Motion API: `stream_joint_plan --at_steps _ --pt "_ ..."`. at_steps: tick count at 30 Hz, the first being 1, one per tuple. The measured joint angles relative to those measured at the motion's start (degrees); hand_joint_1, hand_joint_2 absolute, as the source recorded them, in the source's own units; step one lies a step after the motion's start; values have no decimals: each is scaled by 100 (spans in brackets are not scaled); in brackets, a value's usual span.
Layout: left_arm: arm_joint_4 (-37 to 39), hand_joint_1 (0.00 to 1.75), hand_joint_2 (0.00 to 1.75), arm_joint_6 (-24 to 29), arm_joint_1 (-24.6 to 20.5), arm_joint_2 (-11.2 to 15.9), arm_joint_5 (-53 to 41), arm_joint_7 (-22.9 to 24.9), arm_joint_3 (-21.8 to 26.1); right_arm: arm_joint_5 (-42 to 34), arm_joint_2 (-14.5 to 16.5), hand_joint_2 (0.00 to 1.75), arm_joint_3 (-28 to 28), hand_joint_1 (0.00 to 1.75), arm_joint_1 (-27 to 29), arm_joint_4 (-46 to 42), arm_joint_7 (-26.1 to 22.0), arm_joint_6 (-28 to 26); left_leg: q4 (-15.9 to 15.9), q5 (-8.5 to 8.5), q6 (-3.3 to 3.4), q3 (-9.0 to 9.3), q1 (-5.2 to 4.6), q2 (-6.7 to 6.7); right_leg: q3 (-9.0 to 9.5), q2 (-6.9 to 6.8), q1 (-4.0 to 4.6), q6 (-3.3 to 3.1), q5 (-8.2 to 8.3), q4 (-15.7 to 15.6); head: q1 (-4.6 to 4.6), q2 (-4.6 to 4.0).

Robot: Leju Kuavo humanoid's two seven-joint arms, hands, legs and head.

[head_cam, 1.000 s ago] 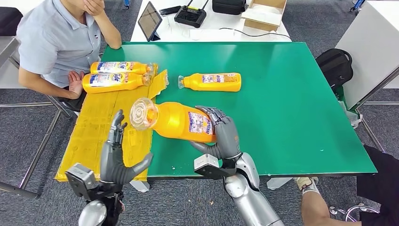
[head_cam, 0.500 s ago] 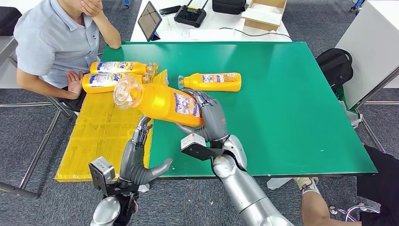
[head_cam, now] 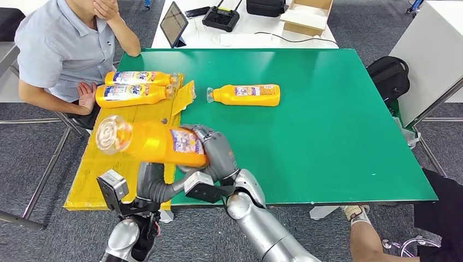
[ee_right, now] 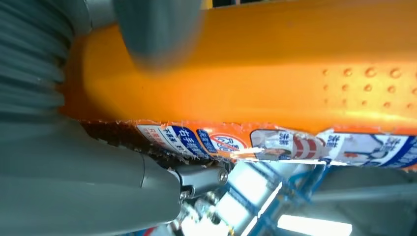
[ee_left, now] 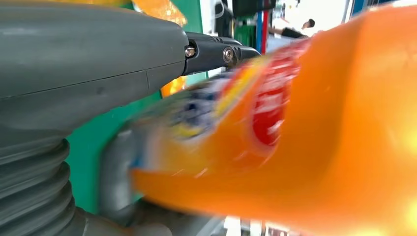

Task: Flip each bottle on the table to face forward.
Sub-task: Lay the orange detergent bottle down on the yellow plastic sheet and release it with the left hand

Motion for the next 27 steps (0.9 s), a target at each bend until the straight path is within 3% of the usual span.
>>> stream_joint_plan --at_steps 11,18,19,22,23,26,27 --pt "-8 0 175 54 -95 -32 198 -55 30 -69 50 175 303 175 27 147 40 135 0 0 0 0 0 0 0 0 0 0 0 0 1 0" --pt "-8 0 175 -265 -91 -32 584 -95 83 -87 92 175 430 163 -75 379 54 251 0 0 0 1 0 1 -1 0 0 0 0 0 2 0" --pt "-8 22 175 -298 -90 -31 620 -91 92 -87 96 175 446 128 -93 420 59 269 0 0 0 1 0 1 -1 0 0 0 0 0 1 0" --pt "-8 153 175 -417 -88 -30 761 -14 102 -84 99 175 480 7 -127 516 81 305 0 0 0 0 0 1 0 0 0 0 0 0 1 0" --pt "-6 175 175 -549 -90 -28 941 99 113 -83 97 131 487 0 -133 549 91 321 0 0 0 0 0 1 0 0 0 0 0 0 2 0" --pt "34 175 175 -1077 -87 -13 1711 513 209 -68 86 0 511 0 -136 651 78 351 0 0 0 0 0 1 -2 1 0 0 0 0 2 0" --pt "56 175 175 -1193 -84 -7 1888 586 242 -61 84 0 518 0 -135 674 53 345 0 0 0 0 0 1 -3 1 0 0 0 0 2 0"
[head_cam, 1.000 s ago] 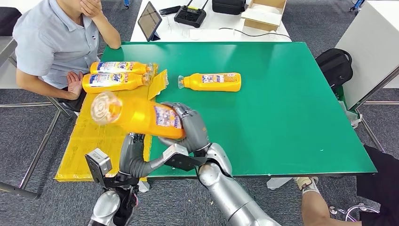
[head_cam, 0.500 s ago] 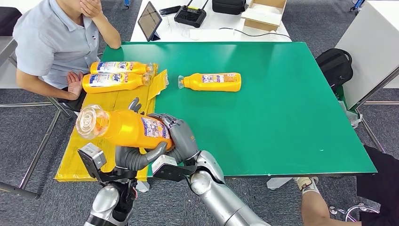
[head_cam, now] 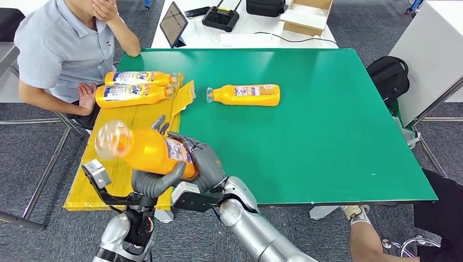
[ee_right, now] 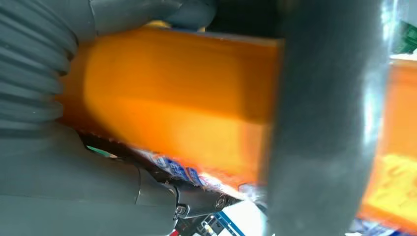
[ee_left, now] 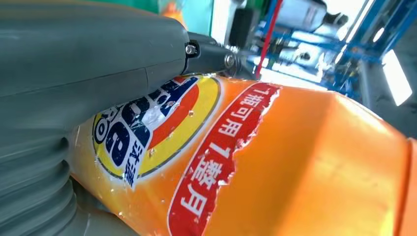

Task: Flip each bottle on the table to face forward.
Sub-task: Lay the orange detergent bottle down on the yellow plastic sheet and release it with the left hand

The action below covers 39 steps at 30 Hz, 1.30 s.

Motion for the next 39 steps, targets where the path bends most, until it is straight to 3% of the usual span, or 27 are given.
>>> stream_joint_plan --at_steps 9,15,20,26,32,39 --pt "404 175 175 -699 -105 54 1047 486 251 250 -91 0 151 0 43 89 -251 10 0 0 0 0 0 0 0 0 0 0 0 0 1 0" --pt "820 175 175 -1240 -166 78 1243 343 458 569 -177 0 382 0 28 89 -216 51 0 0 0 0 0 1 0 0 0 0 0 0 0 0" --pt "992 175 175 -1315 -180 82 1189 290 572 683 -234 0 516 0 8 85 -134 29 0 0 0 0 0 2 0 0 0 0 0 0 1 0" --pt "1389 175 175 -628 -454 126 112 -123 790 1275 -334 0 737 0 0 -55 80 -468 0 2 0 0 0 0 2 0 0 0 1 1 3 0" --pt "2123 175 175 538 -1215 185 -1022 -311 1144 1927 -306 0 1452 0 53 -518 60 -1057 0 12 -7 0 5 -2 -2 -3 3 -3 3 11 1 0" --pt "2534 175 175 710 -1677 226 -1146 -277 1471 1919 -307 0 1729 0 33 -691 73 -1186 0 13 -7 -2 4 0 -2 -2 2 -3 3 12 0 0"
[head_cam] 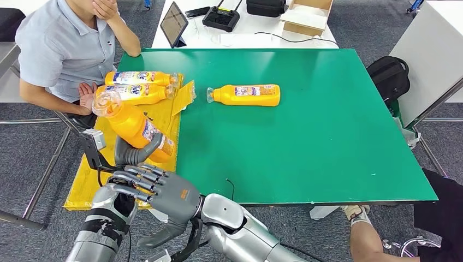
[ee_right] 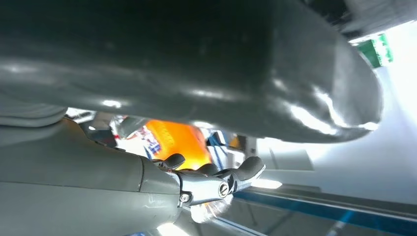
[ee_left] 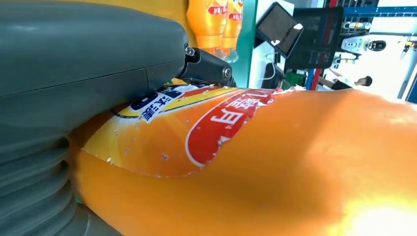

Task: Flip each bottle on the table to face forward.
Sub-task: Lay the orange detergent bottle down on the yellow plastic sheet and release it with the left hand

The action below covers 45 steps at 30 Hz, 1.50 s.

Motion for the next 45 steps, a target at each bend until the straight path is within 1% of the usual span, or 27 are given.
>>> stream_joint_plan --at_steps 3,5,6,7,11,13,15,17,23,29,32,35,39,40,45 --pt "144 175 175 -167 -108 8 92 51 113 51 2 0 84 0 -49 7 -9 -51 0 0 0 0 0 0 -1 1 0 0 0 0 1 0" --pt "241 175 175 -34 -181 20 -105 17 149 28 7 0 148 0 -96 21 -24 -45 0 0 0 0 0 0 -2 1 1 0 0 0 1 0" --pt "287 175 175 214 -219 26 -368 -5 144 -7 12 0 172 0 -111 26 -34 -42 0 0 0 0 0 0 -2 1 1 0 0 0 1 0" --pt "333 175 175 578 -257 33 -728 -23 120 -48 17 0 186 0 -121 27 -44 -40 0 0 0 0 1 0 -2 0 1 0 0 1 1 0" --pt "624 175 175 2351 -447 87 -2569 33 -138 -180 24 0 211 0 -140 27 -81 24 0 0 0 0 1 -1 -1 0 1 0 0 1 1 0" --pt "864 175 175 3084 -554 135 -3522 79 -350 -226 25 0 224 0 -139 25 -92 100 0 0 0 0 0 -1 0 0 0 0 0 1 0 0" --pt "1129 175 175 3573 -652 188 -4273 137 -556 -260 26 0 233 0 -139 24 -96 170 0 0 0 0 -1 -1 0 0 -1 0 0 1 0 0" --pt "1358 175 175 3808 -720 227 -4663 183 -704 -278 26 0 238 0 -139 24 -98 206 0 0 0 0 -2 -1 0 1 -1 0 0 0 1 0" --pt "1808 174 175 4070 -818 297 -5114 309 -925 -287 26 0 266 0 -139 24 -103 215 0 0 0 0 -1 0 -1 1 0 0 0 1 1 0" --pt "2185 171 175 4066 -931 324 -5483 485 -1042 -335 24 0 274 0 -138 24 -111 260 0 0 0 0 -1 0 -1 0 0 0 0 1 1 0" --pt "2446 174 175 3933 -1005 324 -5703 668 -1100 -379 18 0 274 0 -137 24 -116 303 0 0 0 0 -1 0 -1 0 -1 0 0 0 1 0" --pt "2766 174 175 3652 -1115 325 -6013 972 -1198 -417 5 0 274 0 -136 25 -131 321 0 0 0 0 -1 0 -1 0 -1 0 0 0 1 0" --pt "3105 160 175 3344 -1294 326 -6446 1401 -1382 -447 -16 0 274 0 -136 26 -157 355 0 0 0 1 -1 -2 1 0 -1 0 0 1 1 0" --pt "3135 158 175 3321 -1313 326 -6480 1441 -1403 -450 -18 0 274 0 -136 26 -161 361 0 0 0 1 -1 -2 1 0 -1 0 0 1 1 0" --pt "3226 158 175 3250 -1368 326 -6563 1546 -1454 -463 -22 0 274 0 -136 28 -173 374 0 0 0 2 -1 -2 1 0 0 0 0 1 1 0"
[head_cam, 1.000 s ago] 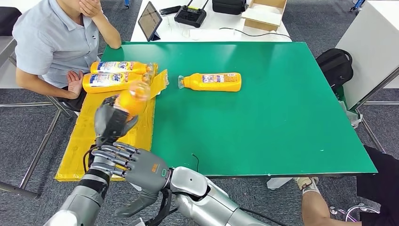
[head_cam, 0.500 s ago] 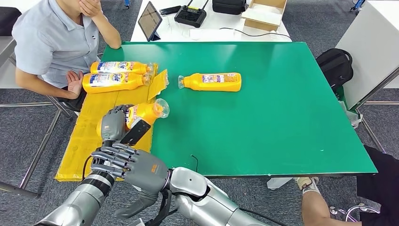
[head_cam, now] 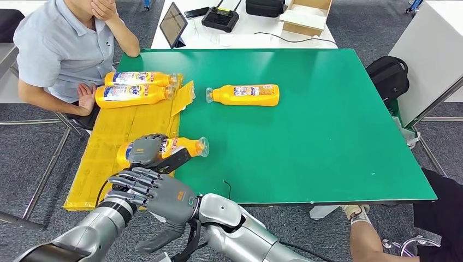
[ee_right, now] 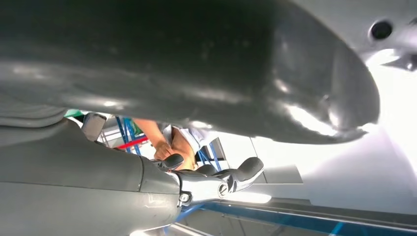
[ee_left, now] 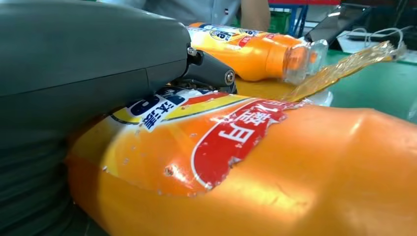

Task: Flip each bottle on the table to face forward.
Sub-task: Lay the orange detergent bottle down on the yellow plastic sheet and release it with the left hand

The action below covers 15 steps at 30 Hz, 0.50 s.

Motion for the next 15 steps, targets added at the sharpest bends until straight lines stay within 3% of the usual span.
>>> stream_joint_plan --at_steps 5,6,9,10,12,15 --pt "428 152 175 -328 -262 -4 -199 384 -216 -41 -8 0 0 0 1 6 -39 54 0 0 0 11 0 4 5 0 0 0 0 3 -1 0" --pt "460 132 175 -331 -280 -4 -214 406 -226 -46 -8 0 0 0 1 11 -43 58 0 0 0 11 0 4 5 0 0 0 0 4 0 0" --pt "537 46 175 -321 -307 -4 -252 424 -251 -70 -8 0 0 0 2 33 -52 72 0 0 0 13 0 5 6 1 0 0 0 4 2 0" --pt "554 28 175 -325 -308 -4 -264 421 -258 -74 -8 0 0 0 2 42 -53 74 0 0 0 13 0 5 6 1 0 0 0 4 1 0" --pt "586 8 175 -365 -308 -5 -277 402 -266 -79 -9 0 -1 0 2 60 -54 73 0 0 0 14 0 5 7 1 0 0 0 4 2 0" --pt "614 5 175 -459 -305 -11 -276 331 -268 -103 -10 0 -2 0 2 83 -57 69 0 0 0 15 0 4 8 1 0 0 0 4 1 0"
